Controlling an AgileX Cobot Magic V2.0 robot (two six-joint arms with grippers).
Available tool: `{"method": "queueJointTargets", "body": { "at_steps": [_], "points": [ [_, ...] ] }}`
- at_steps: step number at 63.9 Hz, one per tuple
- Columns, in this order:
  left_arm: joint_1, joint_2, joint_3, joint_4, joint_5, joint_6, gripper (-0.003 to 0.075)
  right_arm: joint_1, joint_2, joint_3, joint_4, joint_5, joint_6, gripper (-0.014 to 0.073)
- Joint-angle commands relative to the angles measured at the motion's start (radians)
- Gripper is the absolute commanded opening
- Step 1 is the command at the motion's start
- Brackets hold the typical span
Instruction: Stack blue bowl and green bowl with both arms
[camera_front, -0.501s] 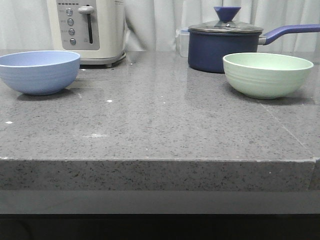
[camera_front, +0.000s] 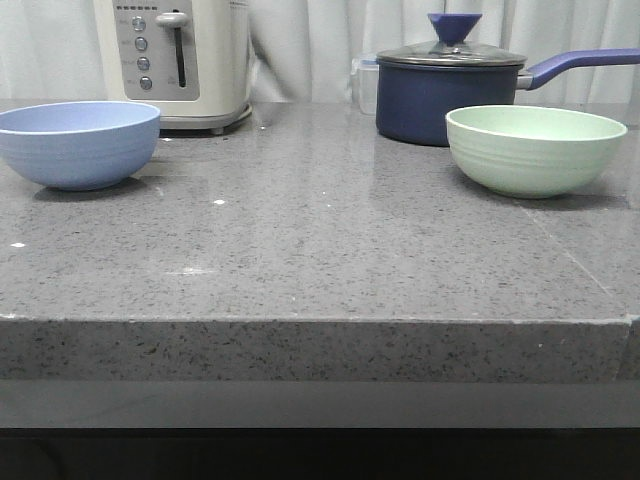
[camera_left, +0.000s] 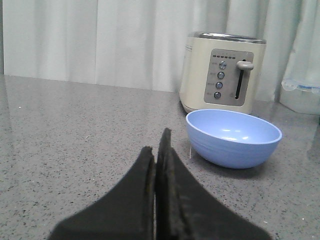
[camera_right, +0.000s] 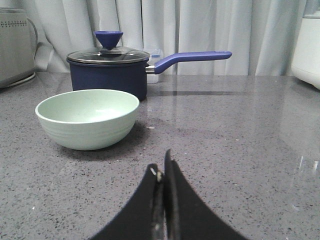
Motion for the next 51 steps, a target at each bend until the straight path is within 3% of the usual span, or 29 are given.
{"method": "queueJointTargets", "body": {
  "at_steps": [1, 29, 37, 51],
  "points": [
    [0.002, -0.016, 0.007, -0.004, -0.075, -0.004, -0.0020, -0.005, -0.020, -0.015, -0.001, -0.081, -0.008, -0.0054],
    [0.002, -0.016, -0.003, -0.004, -0.137, -0.004, -0.0020, -0.005, -0.020, -0.024, -0.001, -0.242, -0.008, -0.0054],
    [0.002, -0.016, -0.080, -0.004, -0.097, -0.004, -0.0020, -0.005, -0.020, -0.102, -0.001, -0.139, -0.008, -0.0054],
    [0.002, 0.043, -0.364, -0.004, 0.120, -0.004, -0.0020, -0.005, 0.013, -0.370, -0.012, 0.155, -0.008, -0.0054]
  ]
}}
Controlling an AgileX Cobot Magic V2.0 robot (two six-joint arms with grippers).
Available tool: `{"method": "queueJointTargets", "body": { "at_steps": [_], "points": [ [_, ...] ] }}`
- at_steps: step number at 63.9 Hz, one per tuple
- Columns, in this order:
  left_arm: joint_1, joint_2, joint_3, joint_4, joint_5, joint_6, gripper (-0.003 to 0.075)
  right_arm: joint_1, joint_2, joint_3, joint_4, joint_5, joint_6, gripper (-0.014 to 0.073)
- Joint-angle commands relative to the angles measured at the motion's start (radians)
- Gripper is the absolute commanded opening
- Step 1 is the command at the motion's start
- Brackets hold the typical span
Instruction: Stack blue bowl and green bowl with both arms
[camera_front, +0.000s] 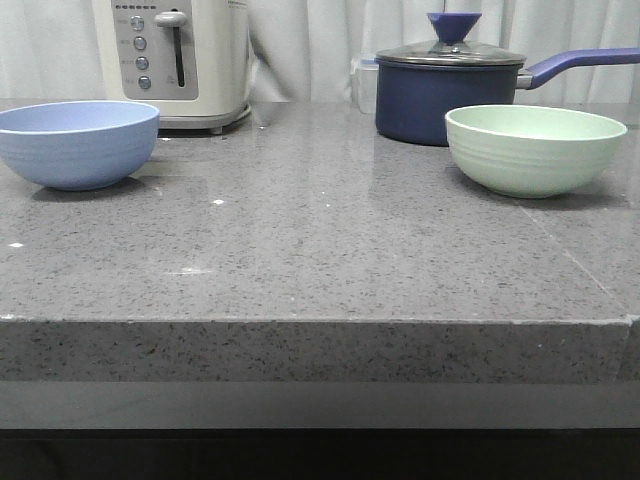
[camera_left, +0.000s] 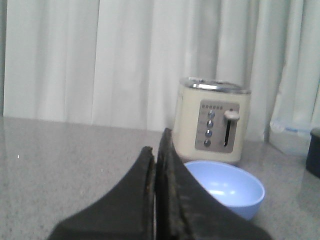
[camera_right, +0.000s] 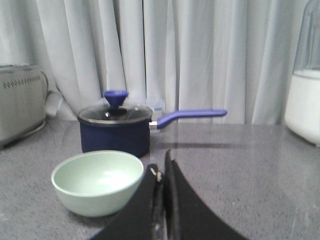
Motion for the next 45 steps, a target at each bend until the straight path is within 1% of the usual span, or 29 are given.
{"method": "queueJointTargets", "body": {
  "at_steps": [1, 12, 22, 29, 45],
  "points": [
    [0.002, 0.048, -0.144, -0.004, 0.023, -0.004, -0.0020, -0.005, 0.022, -0.135, -0.013, 0.039, -0.008, -0.0054],
    [0.002, 0.186, -0.359, -0.004, 0.206, 0.023, -0.0020, -0.005, 0.146, -0.349, -0.068, 0.233, -0.008, -0.0054],
    [0.002, 0.313, -0.485, -0.009, 0.309, 0.023, -0.0020, -0.005, 0.294, -0.481, -0.071, 0.370, -0.008, -0.0054],
    [0.002, 0.387, -0.518, -0.009, 0.330, 0.023, -0.0020, -0.005, 0.399, -0.519, -0.071, 0.426, -0.008, -0.0054],
    [0.002, 0.506, -0.510, -0.009, 0.335, 0.023, -0.0020, -0.005, 0.575, -0.519, -0.071, 0.449, -0.008, -0.0054]
  ]
}}
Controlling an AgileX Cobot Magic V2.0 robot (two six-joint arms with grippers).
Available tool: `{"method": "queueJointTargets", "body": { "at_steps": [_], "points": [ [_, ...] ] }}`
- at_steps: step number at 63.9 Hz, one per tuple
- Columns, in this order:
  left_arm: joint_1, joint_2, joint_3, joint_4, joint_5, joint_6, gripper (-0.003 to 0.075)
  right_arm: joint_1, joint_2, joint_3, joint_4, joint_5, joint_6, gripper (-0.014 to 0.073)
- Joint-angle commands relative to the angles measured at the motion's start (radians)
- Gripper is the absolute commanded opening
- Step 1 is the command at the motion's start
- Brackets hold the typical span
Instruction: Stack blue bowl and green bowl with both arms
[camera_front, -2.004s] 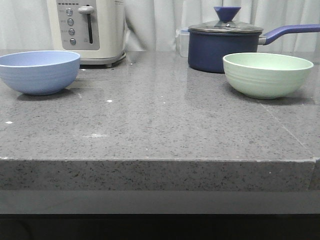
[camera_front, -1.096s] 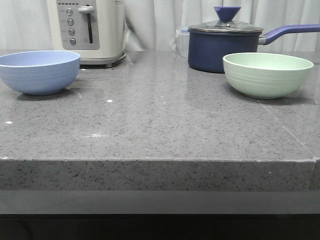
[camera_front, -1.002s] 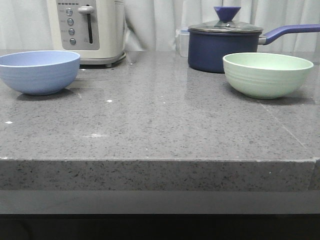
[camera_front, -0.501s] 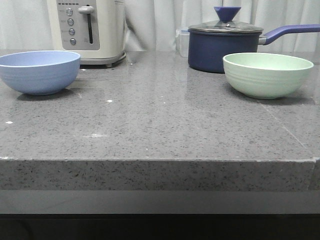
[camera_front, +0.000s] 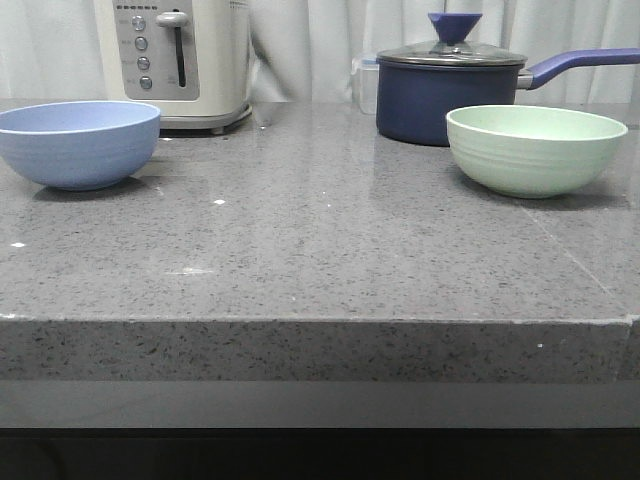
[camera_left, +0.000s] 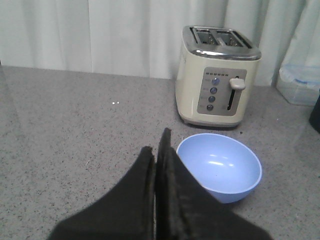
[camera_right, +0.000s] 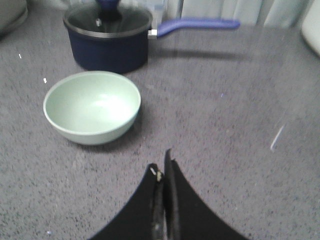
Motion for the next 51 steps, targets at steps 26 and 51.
{"method": "queueJointTargets", "body": {
  "at_steps": [26, 51],
  "points": [
    [0.002, 0.138, -0.015, -0.004, -0.066, 0.002, 0.0052, -0.005, 0.182, -0.034, -0.015, -0.072, -0.008, 0.0090],
    [0.002, 0.153, -0.015, -0.004, -0.076, 0.002, 0.0526, -0.005, 0.286, -0.036, 0.012, -0.070, -0.008, 0.0563]
  ]
}}
